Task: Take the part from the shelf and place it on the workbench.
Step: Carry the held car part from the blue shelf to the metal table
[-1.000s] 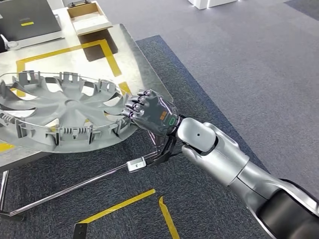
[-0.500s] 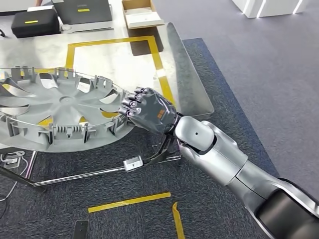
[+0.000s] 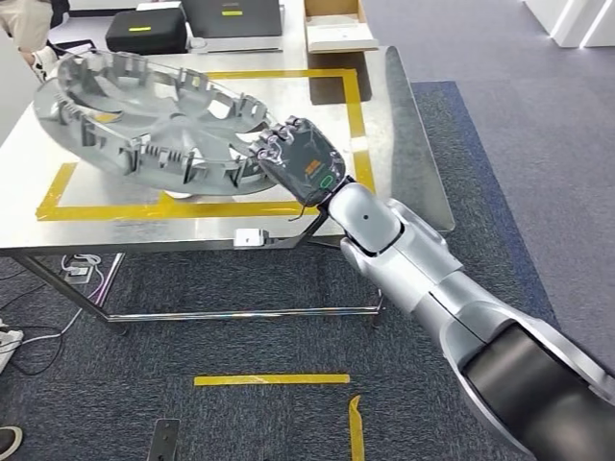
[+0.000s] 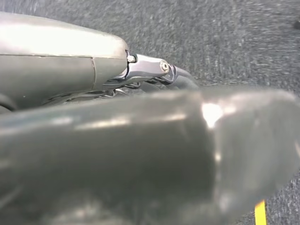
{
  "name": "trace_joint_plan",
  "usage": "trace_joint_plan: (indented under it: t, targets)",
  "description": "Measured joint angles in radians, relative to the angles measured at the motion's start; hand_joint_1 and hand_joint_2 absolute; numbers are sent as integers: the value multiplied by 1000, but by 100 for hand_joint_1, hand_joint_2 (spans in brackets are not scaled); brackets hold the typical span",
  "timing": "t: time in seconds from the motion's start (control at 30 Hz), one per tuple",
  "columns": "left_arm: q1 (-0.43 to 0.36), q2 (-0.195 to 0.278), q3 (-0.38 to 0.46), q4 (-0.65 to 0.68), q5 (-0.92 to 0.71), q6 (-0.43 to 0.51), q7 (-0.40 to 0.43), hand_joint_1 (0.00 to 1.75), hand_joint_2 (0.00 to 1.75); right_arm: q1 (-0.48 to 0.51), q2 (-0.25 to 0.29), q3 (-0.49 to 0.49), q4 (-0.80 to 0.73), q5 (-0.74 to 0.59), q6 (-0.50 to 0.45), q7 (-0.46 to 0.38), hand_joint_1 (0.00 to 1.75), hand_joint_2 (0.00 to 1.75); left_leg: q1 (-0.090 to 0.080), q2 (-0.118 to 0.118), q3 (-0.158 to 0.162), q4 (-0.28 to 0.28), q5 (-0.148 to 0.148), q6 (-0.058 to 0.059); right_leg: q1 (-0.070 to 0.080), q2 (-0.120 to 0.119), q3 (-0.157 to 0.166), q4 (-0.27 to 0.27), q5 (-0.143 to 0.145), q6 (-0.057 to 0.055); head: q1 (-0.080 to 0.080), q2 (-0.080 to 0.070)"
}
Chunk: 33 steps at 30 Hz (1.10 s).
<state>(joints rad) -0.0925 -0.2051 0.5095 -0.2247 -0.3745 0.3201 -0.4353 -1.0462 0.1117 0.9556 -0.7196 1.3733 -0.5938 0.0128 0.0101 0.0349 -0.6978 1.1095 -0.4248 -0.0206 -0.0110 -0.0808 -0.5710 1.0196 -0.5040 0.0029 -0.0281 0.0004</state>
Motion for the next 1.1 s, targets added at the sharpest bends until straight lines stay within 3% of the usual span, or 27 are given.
trace_joint_plan:
  t: [0.07,0.13,0.17,0.23,0.3,0.37,0.4,0.43,0.5,0.57,0.67,0.73,0.83,0.9,0.93,1.03,1.1]
  targets:
    - [-3,-3,-3,0,-2,-5,5,0,0,-25,6,-24,74,25,1,44,175,175,-11,30,30,-66,11,13,7,-23,3,1,-6,10,1,0]
    - [-1,-7,-4,0,-3,-9,7,0,0,-37,9,-46,129,34,1,73,175,175,-15,17,29,-72,7,26,11,-46,8,-2,-11,19,3,0]
    - [2,-8,-4,0,-3,-10,7,0,0,-40,11,-54,149,36,1,80,175,175,-13,6,29,-74,7,31,10,-41,9,-1,-17,25,5,0]
    - [4,-9,-4,0,-3,-12,7,0,0,-46,16,-67,181,37,1,86,175,175,-9,-13,33,-79,9,43,4,8,-12,42,-48,31,7,0]
    - [0,-11,-5,0,-3,-13,7,0,0,-49,16,-80,211,30,1,92,175,175,-7,-28,34,-80,10,52,1,65,-79,167,-103,33,12,0]
    - [0,-13,-6,0,-4,-15,8,0,0,-46,15,-99,236,14,1,92,175,175,-7,-43,35,-80,8,56,2,81,-152,281,-124,34,14,0]
    - [1,-13,-6,0,-5,-15,8,0,0,-44,14,-111,247,8,2,89,175,175,-7,-51,37,-79,7,57,2,82,-169,289,-108,34,14,0]
    - [2,-13,-6,0,-6,-15,8,0,0,-42,13,-122,257,5,3,86,175,175,-7,-57,39,-79,5,57,1,82,-165,257,-73,33,14,0]
    - [2,-14,-7,0,-8,-15,8,0,0,-43,10,-140,272,9,6,86,175,175,-8,-68,42,-77,1,54,2,84,-121,127,10,29,15,0]
    - [2,-15,-9,0,-9,-16,8,0,0,-47,6,-152,285,22,9,93,175,175,-11,-75,40,-73,-1,46,2,87,-78,31,45,23,15,0]
    - [5,-14,-9,0,-8,-37,8,0,0,-54,2,-160,301,59,22,112,175,175,-10,-77,35,-73,-1,31,3,87,-65,9,45,12,16,0]
    - [5,-14,-9,0,-6,-61,5,0,0,-62,-1,-159,311,102,43,128,175,175,-9,-64,23,-41,-25,19,-1,85,-60,3,48,3,13,0]
    - [3,-13,-9,0,-4,-84,2,0,0,-78,-3,-147,326,167,84,176,175,175,-2,-47,-48,127,-108,3,-3,84,-55,0,48,-5,10,0]
    - [3,-13,-9,0,0,-89,-1,0,0,-93,-6,-129,336,185,117,220,175,175,2,-46,-79,194,-120,-1,-3,84,-52,1,46,-5,10,0]
    - [4,-13,-8,0,1,-91,-4,0,0,-104,-8,-117,342,189,133,236,175,175,3,-45,-69,174,-99,-2,-3,83,-51,2,45,-4,10,0]
    - [5,-11,-8,0,3,-95,-12,0,0,-143,-18,-80,355,195,165,273,175,175,3,-37,16,-6,-14,3,-2,83,-50,4,41,5,10,0]
    - [8,-10,-8,0,3,-97,-18,0,87,-171,-30,-51,361,195,179,289,87,87,-1,-35,39,-63,-8,12,1,81,-56,5,41,14,11,0]
